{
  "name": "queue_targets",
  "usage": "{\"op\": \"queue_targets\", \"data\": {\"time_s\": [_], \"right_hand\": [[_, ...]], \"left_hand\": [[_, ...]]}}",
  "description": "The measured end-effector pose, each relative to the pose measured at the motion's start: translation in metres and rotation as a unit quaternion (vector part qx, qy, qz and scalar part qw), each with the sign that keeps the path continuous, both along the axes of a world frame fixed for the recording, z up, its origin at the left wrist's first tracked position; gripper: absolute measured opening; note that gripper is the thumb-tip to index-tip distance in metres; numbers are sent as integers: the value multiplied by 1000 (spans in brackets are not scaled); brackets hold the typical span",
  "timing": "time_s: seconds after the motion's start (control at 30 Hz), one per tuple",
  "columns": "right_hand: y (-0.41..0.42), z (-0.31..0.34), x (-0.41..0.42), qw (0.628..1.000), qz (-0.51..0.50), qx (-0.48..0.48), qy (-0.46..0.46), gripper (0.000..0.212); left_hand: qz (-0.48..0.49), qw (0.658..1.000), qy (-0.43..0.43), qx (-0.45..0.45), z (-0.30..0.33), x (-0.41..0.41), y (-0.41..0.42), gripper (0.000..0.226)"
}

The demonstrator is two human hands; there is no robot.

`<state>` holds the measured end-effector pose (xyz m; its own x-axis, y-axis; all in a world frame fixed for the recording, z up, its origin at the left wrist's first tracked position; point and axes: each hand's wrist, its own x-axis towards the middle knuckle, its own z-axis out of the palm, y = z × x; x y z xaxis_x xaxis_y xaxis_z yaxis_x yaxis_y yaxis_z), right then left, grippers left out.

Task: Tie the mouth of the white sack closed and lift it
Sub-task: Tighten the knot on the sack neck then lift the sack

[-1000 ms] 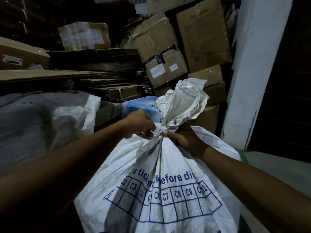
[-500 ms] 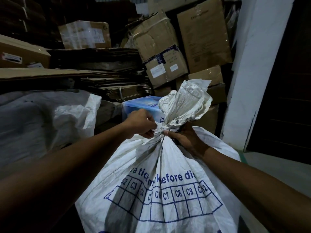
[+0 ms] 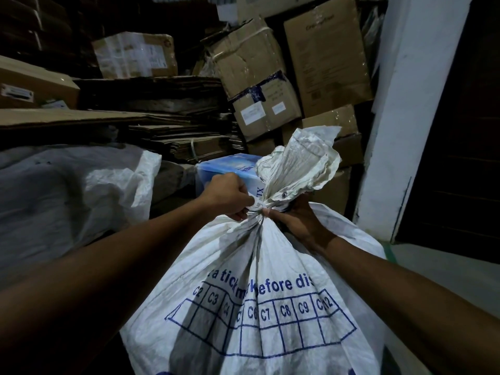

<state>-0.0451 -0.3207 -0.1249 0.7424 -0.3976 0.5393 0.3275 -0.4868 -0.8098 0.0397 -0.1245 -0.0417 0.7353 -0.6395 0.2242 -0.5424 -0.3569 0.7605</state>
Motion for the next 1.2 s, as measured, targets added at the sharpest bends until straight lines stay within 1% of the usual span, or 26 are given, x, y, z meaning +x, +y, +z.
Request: {"op": "queue_targets", "data": {"time_s": [0.33,0.47,0.7,0.8,0.9,0.97,1.0,1.03,1.1,1.17,1.2], "right_hand": [[-1,-1,2,1000,-14,-5,0,80],[0,-2,3,1000,-20,-4,1,88],[-5,-8,7,999,-32,-37,2,81],[-1,-5,3,998,-41,-47,5,76],[3,-3,2,998,-38,-48,-1,63],[5,-2,1,998,-37,-47,-14,65],[5,-2,0,998,-34,-45,-14,64],[5,-2,-1,998,-33,-44,-11,61],[5,0,-2,998,-39,-48,-3,53],[8,4,-6,998,-43,-45,5,54],[9,4,-6,998,-42,-48,5,57]], "left_hand": [[-13,1000,-13,22,-2,1,-4,4],[-9,999,-34,26,-6,3,-5,7],[4,996,-85,27,-10,4,-9,8],[-4,989,-135,59,-11,5,-11,10],[-4,981,-178,81,-12,7,-13,10],[0,977,-194,91,-12,7,-14,10],[-1,978,-187,96,-11,7,-15,10],[-7,982,-162,95,-10,7,-15,9],[-25,995,-52,81,-4,9,-12,7],[-47,995,58,61,5,12,-5,10],[-57,993,92,51,8,13,-2,13]]}}
